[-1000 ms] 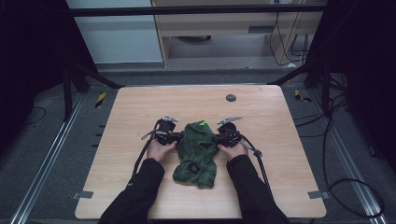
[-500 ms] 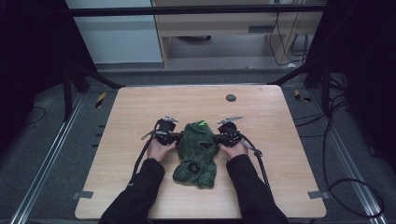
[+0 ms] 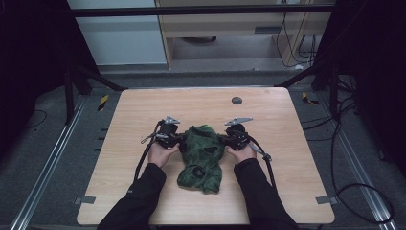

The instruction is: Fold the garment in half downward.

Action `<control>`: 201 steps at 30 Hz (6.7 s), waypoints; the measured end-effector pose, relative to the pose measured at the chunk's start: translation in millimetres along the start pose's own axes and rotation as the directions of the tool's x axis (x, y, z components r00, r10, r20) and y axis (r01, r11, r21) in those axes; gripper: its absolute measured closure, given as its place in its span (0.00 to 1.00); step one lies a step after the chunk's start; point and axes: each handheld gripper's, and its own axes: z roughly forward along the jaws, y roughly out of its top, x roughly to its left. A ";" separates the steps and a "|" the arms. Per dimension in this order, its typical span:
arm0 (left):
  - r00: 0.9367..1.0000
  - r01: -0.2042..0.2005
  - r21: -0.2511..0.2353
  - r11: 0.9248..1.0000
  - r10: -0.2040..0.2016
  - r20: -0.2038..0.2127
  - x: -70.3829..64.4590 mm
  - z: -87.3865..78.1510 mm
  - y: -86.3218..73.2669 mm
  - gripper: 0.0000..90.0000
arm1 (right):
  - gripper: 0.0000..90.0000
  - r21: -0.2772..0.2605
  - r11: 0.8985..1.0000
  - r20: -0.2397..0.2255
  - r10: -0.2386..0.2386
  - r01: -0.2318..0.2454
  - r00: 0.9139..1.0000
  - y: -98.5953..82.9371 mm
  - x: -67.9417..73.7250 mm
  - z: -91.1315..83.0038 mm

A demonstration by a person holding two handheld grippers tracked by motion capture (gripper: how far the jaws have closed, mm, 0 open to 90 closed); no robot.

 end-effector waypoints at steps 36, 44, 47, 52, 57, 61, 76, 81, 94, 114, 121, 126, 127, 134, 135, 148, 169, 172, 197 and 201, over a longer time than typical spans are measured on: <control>0.995 -0.084 -0.038 0.996 0.086 0.056 -34.8 -62.5 -30.8 0.99 | 0.96 -0.076 0.989 -0.085 -0.130 0.124 0.988 -16.0 37.9 -50.9; 0.993 -0.096 -0.038 0.995 0.098 0.059 -40.5 -69.2 -39.5 0.99 | 0.96 -0.082 0.988 -0.101 -0.143 0.135 0.985 -21.9 44.8 -56.4; 0.993 -0.095 -0.041 0.995 0.098 0.062 -41.5 -72.1 -41.1 0.99 | 0.96 -0.085 0.987 -0.106 -0.145 0.136 0.984 -23.8 47.0 -59.3; 0.992 -0.103 -0.044 0.994 0.106 0.071 -45.4 -75.9 -43.6 0.99 | 0.96 -0.097 0.985 -0.115 -0.157 0.146 0.981 -26.0 51.3 -65.3; 0.990 -0.114 -0.042 0.993 0.117 0.078 -50.0 -79.1 -48.2 0.99 | 0.96 -0.096 0.984 -0.125 -0.163 0.151 0.979 -30.8 56.0 -68.8; 0.990 -0.111 -0.038 0.993 0.114 0.086 -51.8 -81.1 -53.1 0.99 | 0.96 -0.087 0.985 -0.133 -0.158 0.147 0.978 -37.3 58.4 -68.8; 0.987 -0.115 0.002 0.993 0.114 0.110 -55.0 -88.4 -73.4 0.98 | 0.95 -0.073 0.987 -0.164 -0.151 0.140 0.975 -52.2 65.3 -73.7; 0.986 -0.119 0.023 0.993 0.115 0.119 -58.7 -88.0 -80.4 0.98 | 0.95 -0.063 0.990 -0.179 -0.139 0.129 0.974 -58.9 67.3 -74.6; 0.985 -0.118 0.068 0.991 0.109 0.135 -64.1 -87.9 -95.2 0.98 | 0.94 -0.018 0.993 -0.207 -0.118 0.116 0.971 -76.5 73.1 -72.5; 0.985 -0.137 0.111 0.984 0.123 0.124 -69.9 -81.4 -104.1 0.94 | 0.89 0.027 0.993 -0.216 -0.106 0.114 0.971 -88.9 76.8 -64.8; 0.991 -0.106 0.093 0.990 0.097 0.095 -64.5 -89.7 -104.9 0.82 | 0.85 0.000 0.995 -0.212 -0.094 0.096 0.973 -86.1 72.7 -74.6; 0.993 -0.090 0.076 0.993 0.083 0.084 -60.9 -99.5 -105.4 0.78 | 0.84 -0.034 0.997 -0.205 -0.076 0.071 0.976 -84.3 66.4 -86.2; 0.993 -0.093 0.070 0.993 0.087 0.082 -60.1 -101.2 -105.2 0.78 | 0.84 -0.039 0.997 -0.201 -0.074 0.068 0.977 -83.9 65.2 -88.1; 0.997 -0.059 0.024 0.998 0.058 0.049 -49.2 -110.1 -97.6 0.78 | 0.86 -0.067 0.997 -0.175 -0.050 0.039 0.983 -79.6 55.1 -94.7; 0.997 -0.059 0.021 0.998 0.058 0.045 -47.0 -110.8 -96.2 0.78 | 0.87 -0.068 0.997 -0.170 -0.043 0.032 0.985 -78.9 53.5 -94.8; 1.000 -0.011 -0.024 1.000 0.011 -0.018 -28.0 -105.6 -79.1 0.92 | 0.97 -0.114 0.993 -0.118 -0.025 0.012 0.993 -63.2 39.0 -91.4; 1.000 -0.019 -0.046 0.999 0.019 0.011 -25.3 -69.6 -49.4 1.00 | 1.00 -0.133 0.991 -0.107 -0.032 0.018 0.994 -31.5 37.2 -60.9; 0.999 -0.035 -0.028 0.999 0.036 0.021 -27.6 -62.6 -49.9 1.00 | 1.00 -0.120 0.993 -0.113 -0.037 0.023 0.993 -33.0 37.8 -55.5; 0.989 -0.097 -0.003 0.995 0.096 0.116 -45.3 -63.2 -55.2 1.00 | 1.00 -0.084 0.995 -0.186 -0.072 0.057 0.980 -36.9 59.1 -43.3; 0.986 -0.106 -0.014 0.994 0.107 0.127 -48.8 -69.2 -55.6 1.00 | 1.00 -0.089 0.994 -0.193 -0.077 0.061 0.978 -37.6 62.5 -48.5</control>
